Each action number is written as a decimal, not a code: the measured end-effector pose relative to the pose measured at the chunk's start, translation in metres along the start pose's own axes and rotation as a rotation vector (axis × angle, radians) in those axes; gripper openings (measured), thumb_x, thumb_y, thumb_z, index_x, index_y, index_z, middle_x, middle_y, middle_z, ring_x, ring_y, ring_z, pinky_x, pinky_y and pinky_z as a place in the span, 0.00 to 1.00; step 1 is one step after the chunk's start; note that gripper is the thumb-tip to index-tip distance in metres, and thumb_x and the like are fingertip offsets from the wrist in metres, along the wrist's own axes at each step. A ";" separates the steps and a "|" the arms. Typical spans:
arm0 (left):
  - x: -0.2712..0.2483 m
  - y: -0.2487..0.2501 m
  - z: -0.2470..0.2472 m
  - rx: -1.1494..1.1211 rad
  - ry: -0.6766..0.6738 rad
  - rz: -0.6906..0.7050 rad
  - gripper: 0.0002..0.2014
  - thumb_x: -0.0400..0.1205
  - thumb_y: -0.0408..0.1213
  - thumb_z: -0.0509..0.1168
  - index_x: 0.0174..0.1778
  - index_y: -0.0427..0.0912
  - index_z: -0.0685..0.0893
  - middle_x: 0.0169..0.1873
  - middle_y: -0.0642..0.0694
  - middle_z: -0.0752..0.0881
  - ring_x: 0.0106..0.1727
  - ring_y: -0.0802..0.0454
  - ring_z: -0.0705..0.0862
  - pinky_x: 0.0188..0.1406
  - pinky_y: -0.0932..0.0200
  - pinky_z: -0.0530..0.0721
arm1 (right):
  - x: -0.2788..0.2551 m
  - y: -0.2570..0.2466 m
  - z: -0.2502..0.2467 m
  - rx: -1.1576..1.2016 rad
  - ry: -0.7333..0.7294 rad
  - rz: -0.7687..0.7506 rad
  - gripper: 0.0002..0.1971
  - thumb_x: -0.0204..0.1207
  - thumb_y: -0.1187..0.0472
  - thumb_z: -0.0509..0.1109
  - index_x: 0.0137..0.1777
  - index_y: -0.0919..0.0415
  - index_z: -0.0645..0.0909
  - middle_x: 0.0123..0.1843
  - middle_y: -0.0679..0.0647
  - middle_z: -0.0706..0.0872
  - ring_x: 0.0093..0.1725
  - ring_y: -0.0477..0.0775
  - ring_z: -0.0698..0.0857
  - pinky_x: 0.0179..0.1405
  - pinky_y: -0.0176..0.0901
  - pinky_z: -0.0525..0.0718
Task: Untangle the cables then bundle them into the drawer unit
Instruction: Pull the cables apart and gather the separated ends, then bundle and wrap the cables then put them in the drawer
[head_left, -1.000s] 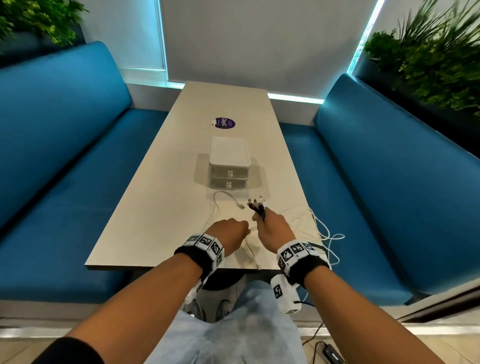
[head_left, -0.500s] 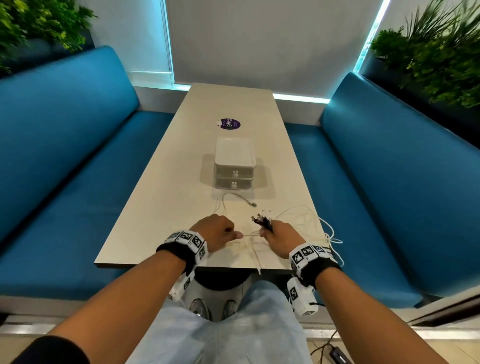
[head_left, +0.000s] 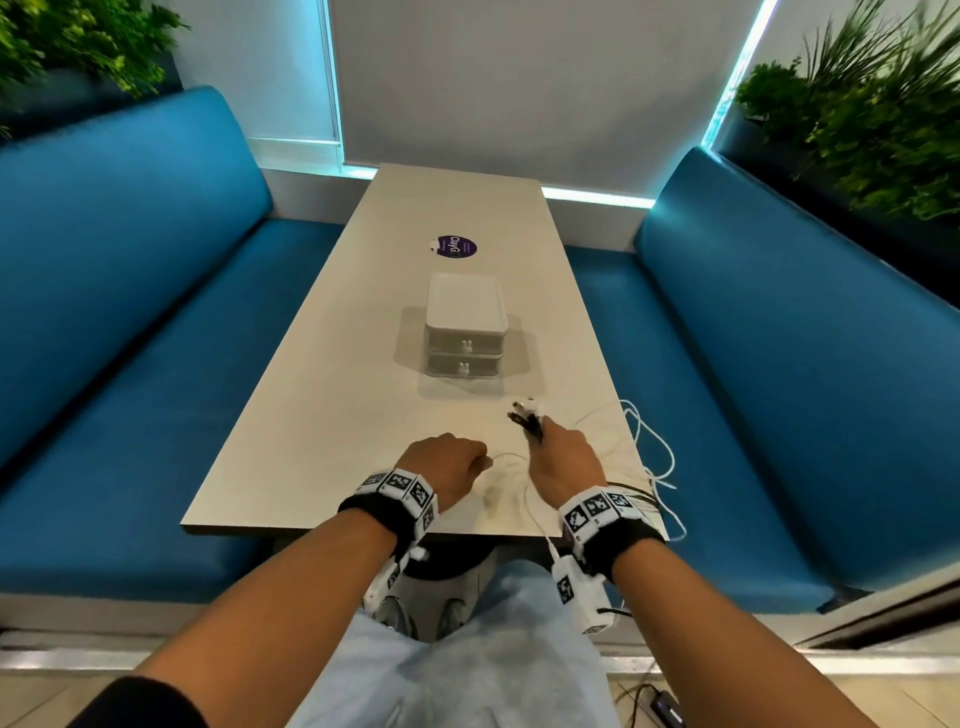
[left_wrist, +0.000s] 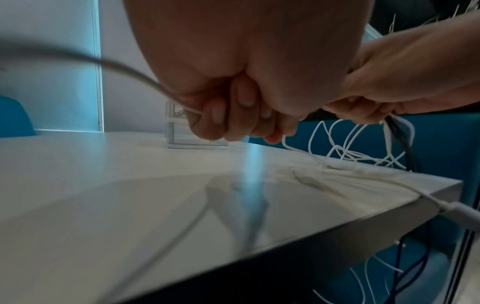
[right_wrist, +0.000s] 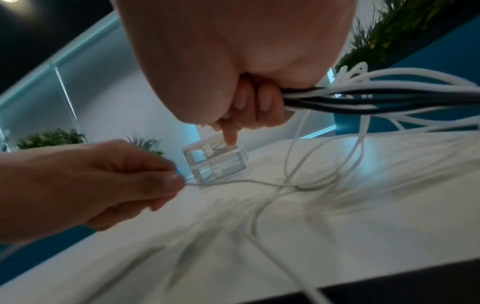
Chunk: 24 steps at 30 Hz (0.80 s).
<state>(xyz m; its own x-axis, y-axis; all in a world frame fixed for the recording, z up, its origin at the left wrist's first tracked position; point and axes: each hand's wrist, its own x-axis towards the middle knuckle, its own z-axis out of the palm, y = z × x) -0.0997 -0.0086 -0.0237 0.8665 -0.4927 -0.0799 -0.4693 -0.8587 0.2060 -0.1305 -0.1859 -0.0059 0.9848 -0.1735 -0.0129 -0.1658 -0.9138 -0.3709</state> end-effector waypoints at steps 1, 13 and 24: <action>0.001 0.004 0.000 -0.022 0.019 -0.004 0.17 0.90 0.53 0.50 0.49 0.47 0.79 0.46 0.42 0.86 0.49 0.38 0.84 0.38 0.52 0.74 | -0.001 -0.005 0.002 0.040 -0.032 -0.029 0.17 0.87 0.49 0.55 0.61 0.59 0.79 0.52 0.64 0.87 0.51 0.68 0.86 0.48 0.55 0.84; -0.004 -0.012 -0.009 -0.291 -0.040 0.001 0.13 0.89 0.51 0.55 0.45 0.50 0.80 0.41 0.46 0.85 0.43 0.44 0.82 0.45 0.50 0.80 | 0.001 0.012 -0.002 -0.111 -0.165 -0.085 0.13 0.85 0.51 0.59 0.61 0.56 0.80 0.54 0.61 0.87 0.53 0.65 0.85 0.47 0.50 0.82; -0.006 -0.022 -0.012 -0.060 0.012 -0.089 0.14 0.89 0.49 0.55 0.54 0.51 0.84 0.53 0.45 0.87 0.54 0.41 0.84 0.47 0.54 0.78 | 0.001 0.023 -0.015 -0.017 0.064 0.091 0.14 0.86 0.51 0.56 0.62 0.58 0.77 0.50 0.64 0.87 0.49 0.69 0.86 0.44 0.52 0.82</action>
<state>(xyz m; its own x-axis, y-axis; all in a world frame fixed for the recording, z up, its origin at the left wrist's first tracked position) -0.0927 0.0154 -0.0164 0.9064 -0.4128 -0.0893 -0.3795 -0.8889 0.2565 -0.1338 -0.2126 -0.0009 0.9603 -0.2787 0.0137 -0.2560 -0.8992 -0.3548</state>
